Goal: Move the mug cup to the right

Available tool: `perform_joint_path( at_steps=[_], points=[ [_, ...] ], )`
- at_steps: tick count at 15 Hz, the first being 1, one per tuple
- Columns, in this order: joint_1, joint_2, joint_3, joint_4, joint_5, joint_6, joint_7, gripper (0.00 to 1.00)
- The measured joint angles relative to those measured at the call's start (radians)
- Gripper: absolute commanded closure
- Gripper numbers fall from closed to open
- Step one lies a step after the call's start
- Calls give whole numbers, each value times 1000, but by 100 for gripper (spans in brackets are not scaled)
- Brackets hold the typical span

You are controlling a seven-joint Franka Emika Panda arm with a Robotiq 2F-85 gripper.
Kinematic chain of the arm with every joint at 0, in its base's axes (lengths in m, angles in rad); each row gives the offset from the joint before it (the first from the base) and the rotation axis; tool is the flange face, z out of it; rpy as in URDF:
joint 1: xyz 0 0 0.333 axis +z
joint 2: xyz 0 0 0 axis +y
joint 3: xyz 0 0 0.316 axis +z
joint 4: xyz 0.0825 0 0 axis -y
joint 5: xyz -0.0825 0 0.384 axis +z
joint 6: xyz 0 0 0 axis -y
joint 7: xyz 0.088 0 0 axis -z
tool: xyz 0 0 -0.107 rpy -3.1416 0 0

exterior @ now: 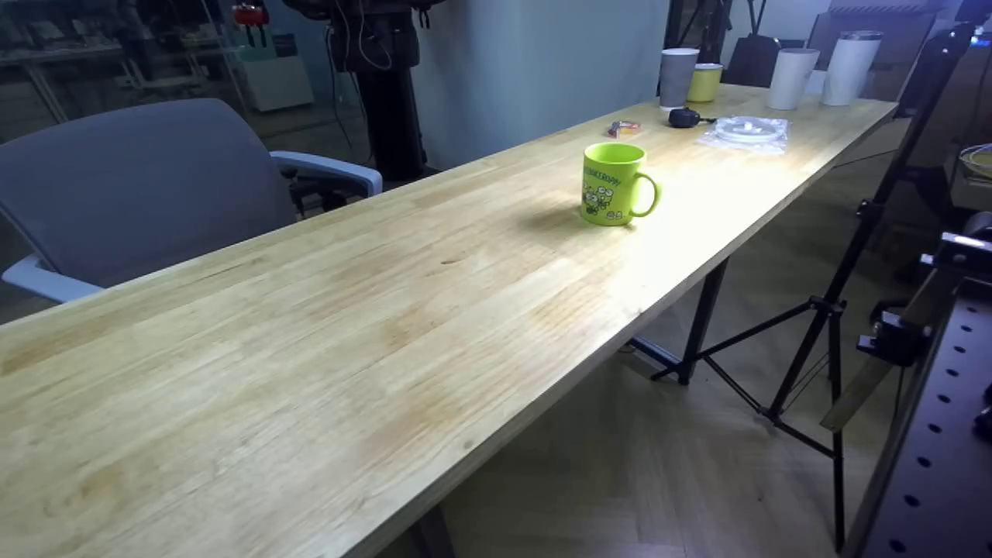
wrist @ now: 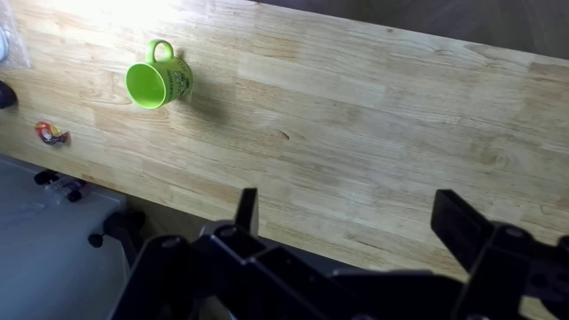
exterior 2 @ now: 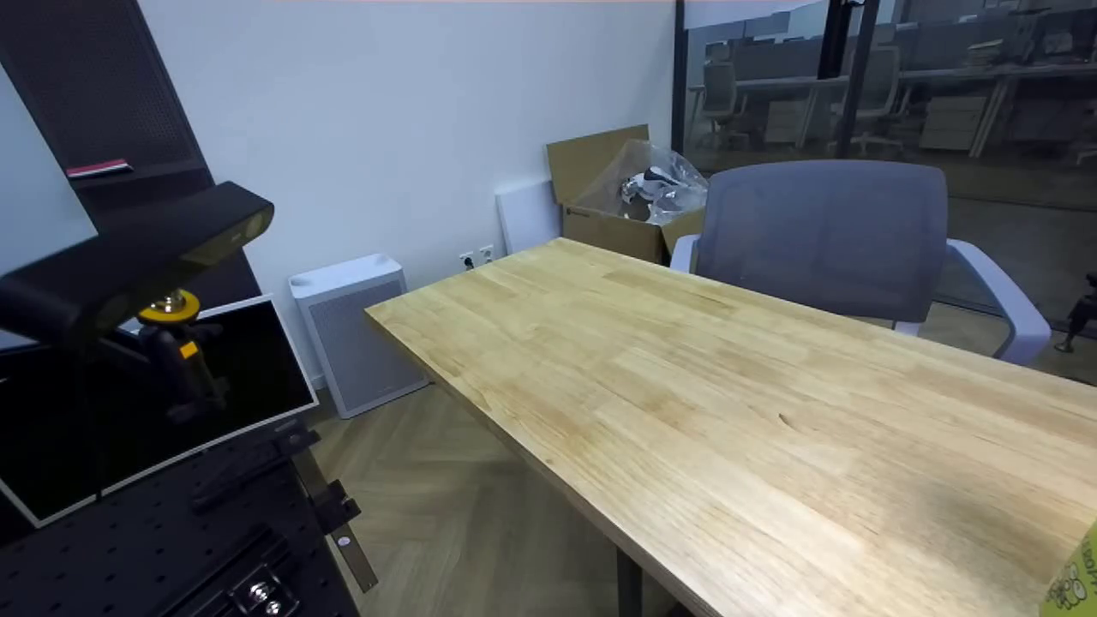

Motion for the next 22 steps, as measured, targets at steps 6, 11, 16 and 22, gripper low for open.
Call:
perform_joint_path(
  at_steps=[6, 11, 16, 22],
  points=[
    [22, -7, -113, -12, 55, 13, -25, 0],
    [2, -48, -248, -58, 106, 20, -83, 0],
    [-68, -83, -345, -127, 113, 67, -139, 0],
    [-134, -75, -478, -184, 155, 177, -264, 0]
  ],
)
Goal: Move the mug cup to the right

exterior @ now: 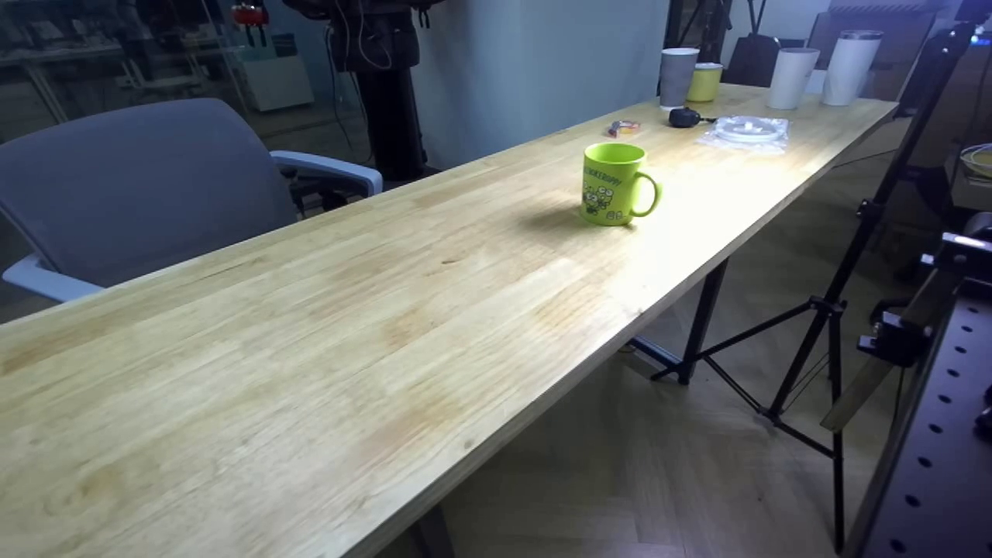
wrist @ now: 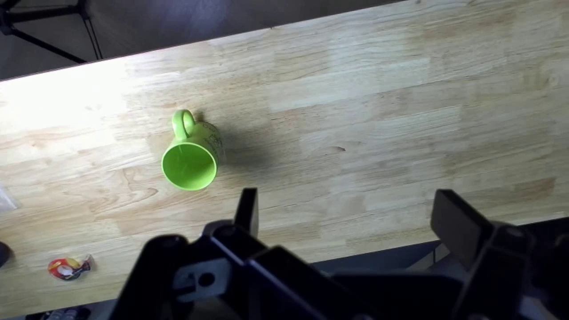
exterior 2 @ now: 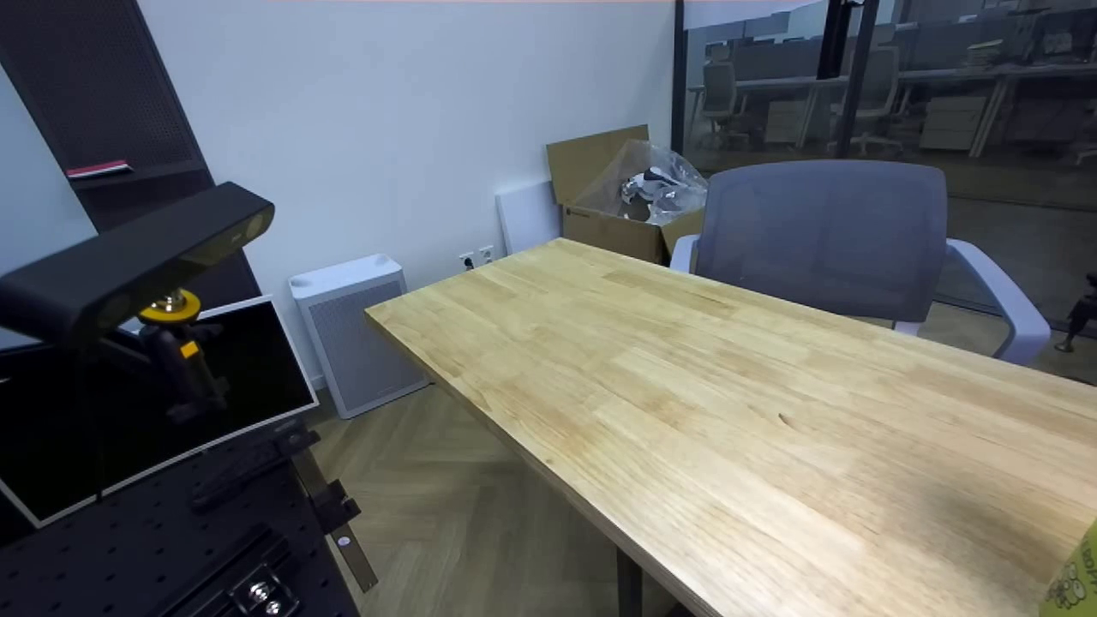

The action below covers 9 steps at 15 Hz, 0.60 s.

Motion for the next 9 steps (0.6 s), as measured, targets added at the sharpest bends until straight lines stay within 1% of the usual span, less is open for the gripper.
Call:
perform_joint_path(
  at_steps=[5, 7, 9],
  points=[
    [-12, 64, -117, -2, 102, -1, -141, 0],
    [-21, 95, -138, 1, 113, -8, -164, 0],
    [-24, 109, -140, 3, 118, -8, -169, 0]
  ],
)
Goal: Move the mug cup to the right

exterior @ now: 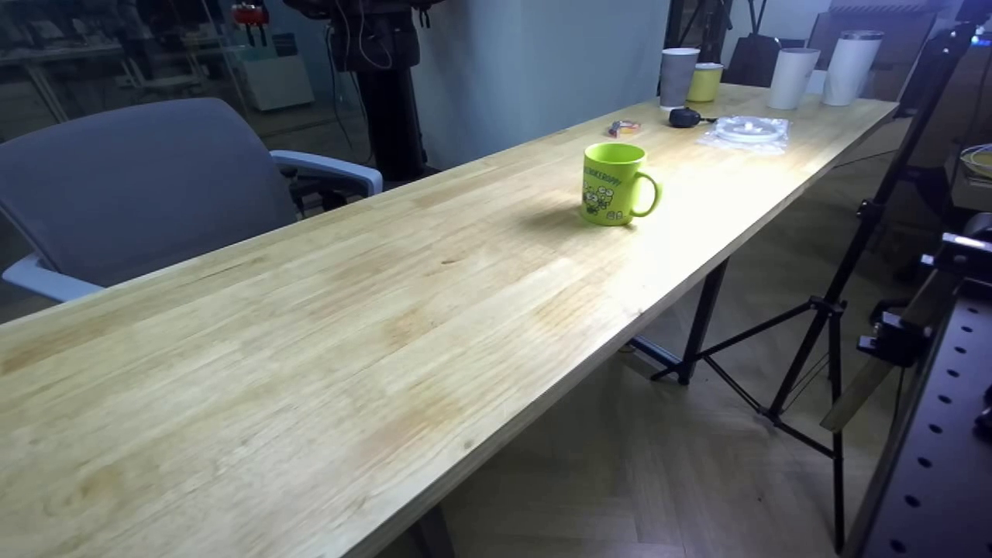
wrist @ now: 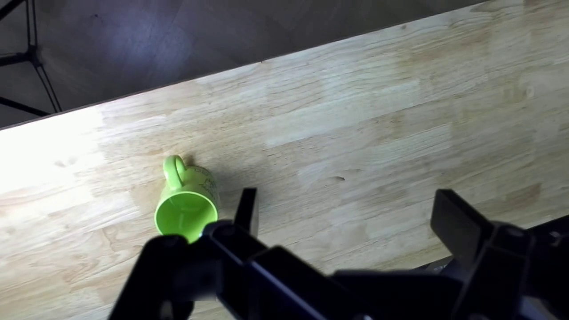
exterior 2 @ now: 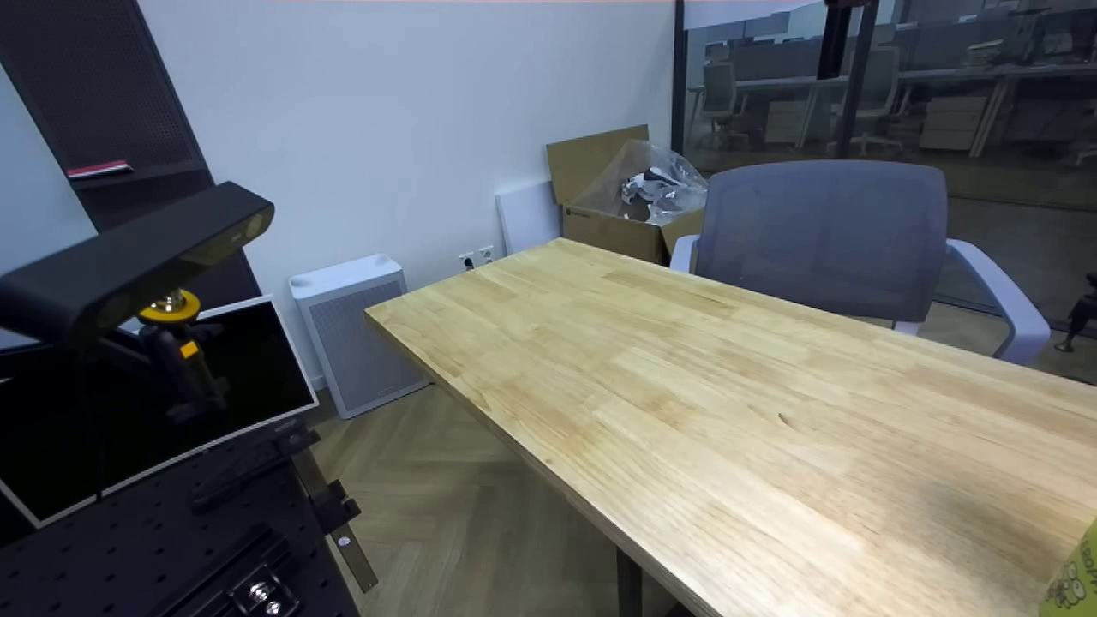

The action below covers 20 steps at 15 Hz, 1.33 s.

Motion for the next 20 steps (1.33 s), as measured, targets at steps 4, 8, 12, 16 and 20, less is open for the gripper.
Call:
perform_joint_path(
  at_steps=[4, 8, 12, 16, 20],
  points=[
    [0, 1, 1, 3, 1, -2, 0, 0],
    [0, 1, 1, 3, 1, -2, 0, 0],
    [0, 1, 1, 3, 1, -3, 0, 0],
    [-1, 19, 7, 2, 1, 6, -1, 0],
    [-1, 122, 20, 33, 1, 85, 1, 0]
  ],
)
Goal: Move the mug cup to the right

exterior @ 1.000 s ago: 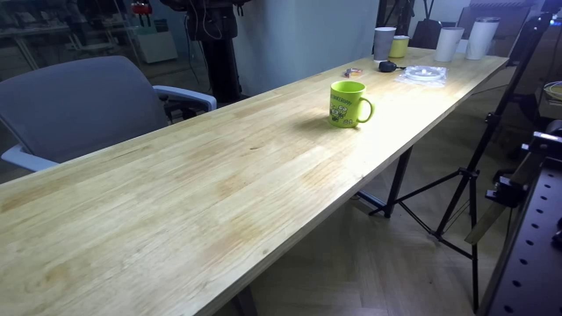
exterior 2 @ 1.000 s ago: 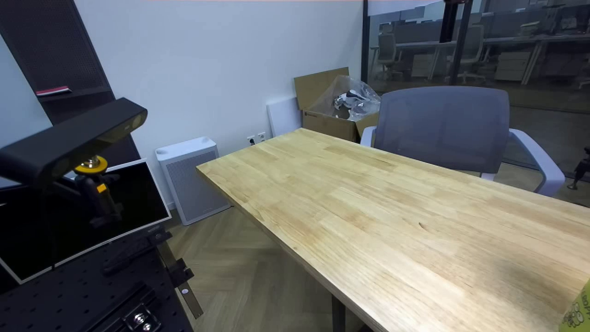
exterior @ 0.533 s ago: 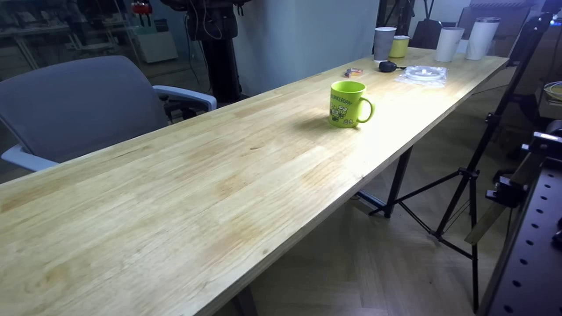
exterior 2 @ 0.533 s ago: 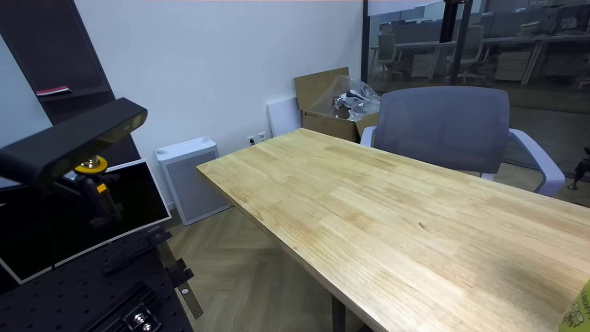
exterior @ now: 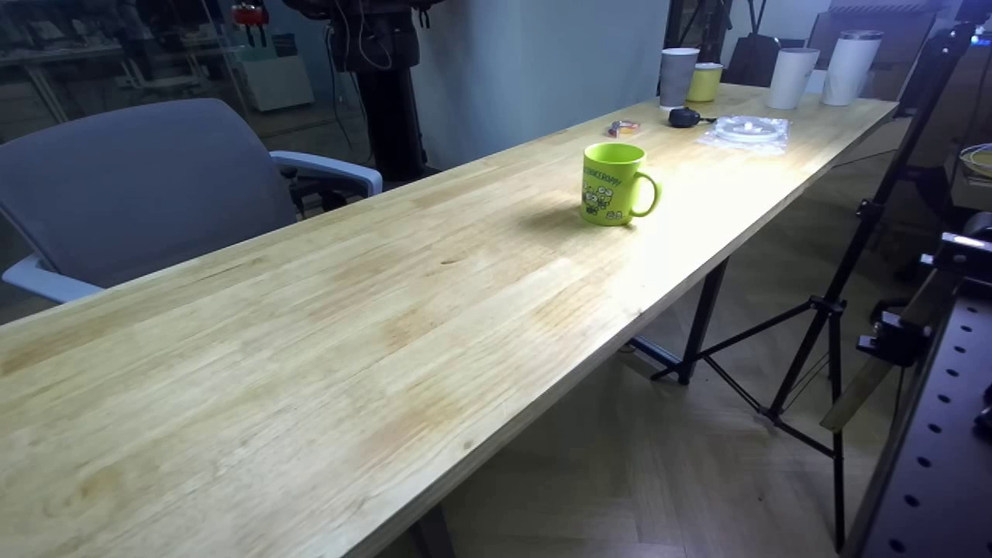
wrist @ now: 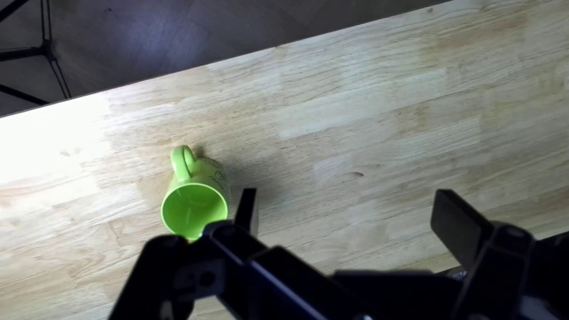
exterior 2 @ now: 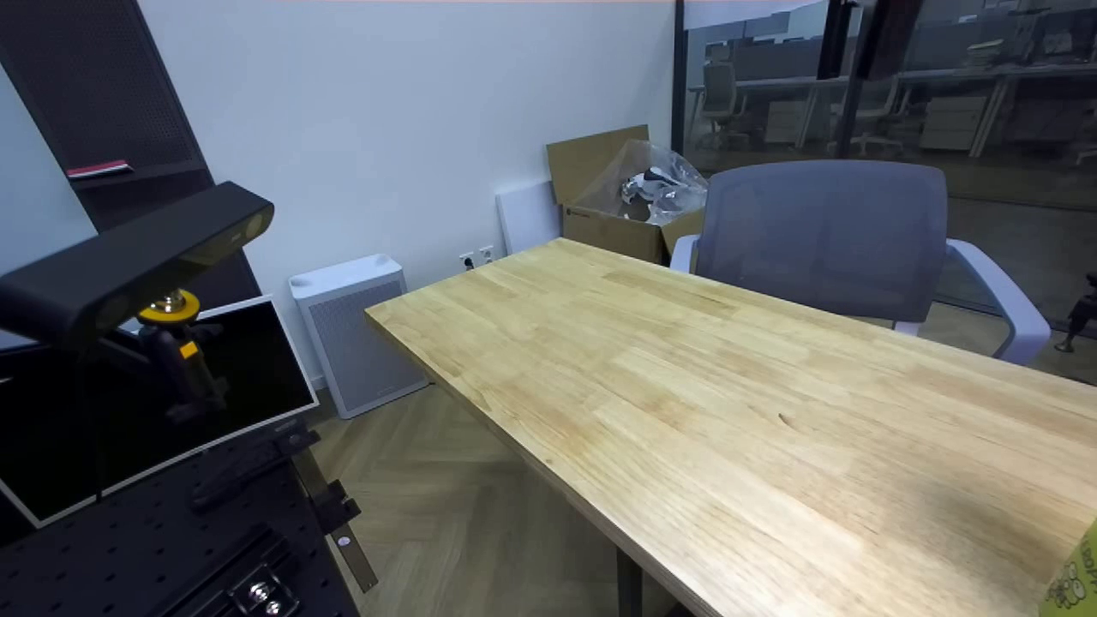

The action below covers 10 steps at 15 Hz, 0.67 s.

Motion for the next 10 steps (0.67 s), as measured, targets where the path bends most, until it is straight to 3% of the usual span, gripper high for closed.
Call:
perform_joint_path(
  at_steps=[7, 10],
  points=[
    [-20, 245, 8, 120, -3, 132, 1, 0],
    [-62, 341, 2, 208, -4, 139, -4, 0]
  ],
)
